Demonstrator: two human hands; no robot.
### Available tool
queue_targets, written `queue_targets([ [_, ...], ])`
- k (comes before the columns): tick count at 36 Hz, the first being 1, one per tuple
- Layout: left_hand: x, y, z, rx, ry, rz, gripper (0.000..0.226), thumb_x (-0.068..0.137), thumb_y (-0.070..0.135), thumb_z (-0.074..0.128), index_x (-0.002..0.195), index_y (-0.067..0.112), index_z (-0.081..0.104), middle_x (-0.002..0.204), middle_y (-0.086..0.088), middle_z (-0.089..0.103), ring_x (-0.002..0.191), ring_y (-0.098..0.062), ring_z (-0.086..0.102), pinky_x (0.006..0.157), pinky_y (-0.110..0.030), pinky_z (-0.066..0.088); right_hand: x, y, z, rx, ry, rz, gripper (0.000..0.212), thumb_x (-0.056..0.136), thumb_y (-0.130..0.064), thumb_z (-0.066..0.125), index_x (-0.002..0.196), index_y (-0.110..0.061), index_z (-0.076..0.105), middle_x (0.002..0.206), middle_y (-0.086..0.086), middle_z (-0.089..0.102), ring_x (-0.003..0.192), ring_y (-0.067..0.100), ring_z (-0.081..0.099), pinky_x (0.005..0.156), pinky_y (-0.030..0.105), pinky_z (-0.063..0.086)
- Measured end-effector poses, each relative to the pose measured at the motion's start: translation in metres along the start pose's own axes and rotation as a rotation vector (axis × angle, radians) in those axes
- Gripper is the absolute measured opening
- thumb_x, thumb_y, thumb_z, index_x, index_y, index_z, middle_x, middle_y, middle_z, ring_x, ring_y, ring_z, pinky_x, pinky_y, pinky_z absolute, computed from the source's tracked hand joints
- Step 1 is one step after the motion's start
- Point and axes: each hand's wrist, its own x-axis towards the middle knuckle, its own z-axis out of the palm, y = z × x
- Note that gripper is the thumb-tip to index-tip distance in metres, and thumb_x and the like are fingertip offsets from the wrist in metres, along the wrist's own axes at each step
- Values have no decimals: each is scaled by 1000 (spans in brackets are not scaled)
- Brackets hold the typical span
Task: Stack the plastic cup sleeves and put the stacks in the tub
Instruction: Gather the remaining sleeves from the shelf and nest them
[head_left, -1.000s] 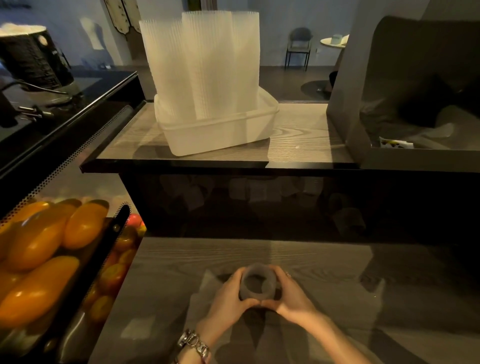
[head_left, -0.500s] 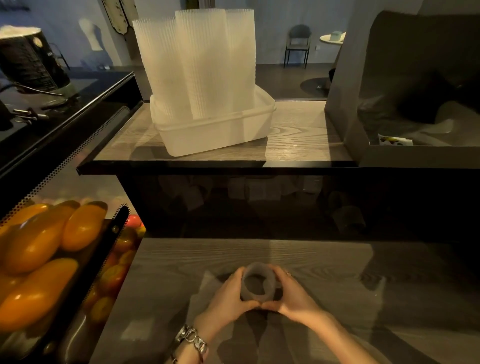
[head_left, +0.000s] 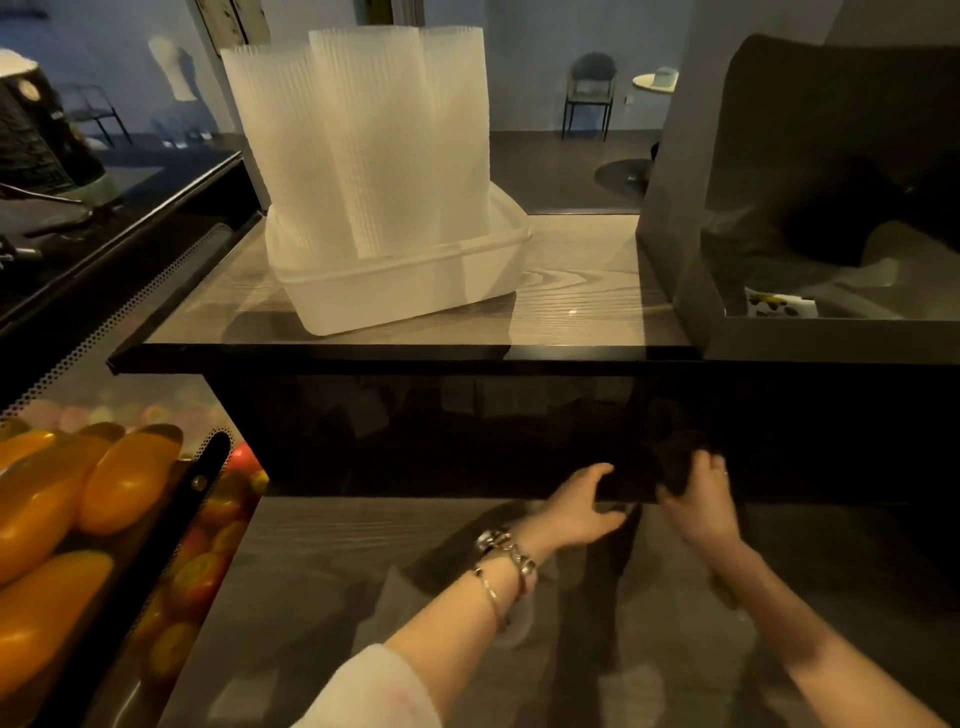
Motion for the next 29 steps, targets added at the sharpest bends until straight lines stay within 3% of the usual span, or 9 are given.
queue_targets([
  [6,34,14,13,-57,-80,-106,67,91,16,56,147,15,19,148,-11,32,132,-27,38,106,-35,37,32,13,-19,-47,-71,132,32,87,-11,63,113,7,57,112,24,56,104,37,53,83,39,46],
  [10,47,21,15,-66,-112,-153,67,91,13,55,147,13,20,145,-13,35,129,-28,40,105,-35,38,42,11,-16,60,-148,232,38,87,-10,61,123,0,50,106,18,58,96,29,58,75,33,45],
  [15,57,30,14,-81,-115,-152,61,90,10,55,144,13,28,135,-16,44,121,-30,47,95,-33,42,43,14,-9,69,-208,246,40,86,-14,63,123,-1,53,115,19,57,109,32,54,85,35,44],
  [19,57,21,17,-100,-133,-170,68,89,7,54,147,19,21,139,-15,40,124,-30,44,100,-34,42,38,16,-3,135,-296,211,48,80,-17,72,123,-4,54,116,15,59,111,30,55,84,31,44],
  [21,55,12,22,-106,-138,-185,73,88,5,55,148,21,17,143,-12,35,128,-29,41,102,-34,41,33,17,2,106,-326,129,57,75,-16,77,126,-6,52,118,13,58,115,30,53,93,36,46],
  [25,53,-2,28,-114,-102,-225,78,84,2,57,148,22,17,143,-12,35,127,-29,43,103,-39,42,25,14,13,108,-313,37,75,70,-13,80,135,-7,42,126,12,54,121,28,48,94,31,42],
  [29,54,-7,24,-164,-47,-238,79,83,3,59,147,21,17,139,-11,38,125,-28,44,103,-38,42,28,8,17,106,-202,38,70,72,-11,79,132,-6,43,128,16,52,124,33,43,97,36,41],
])
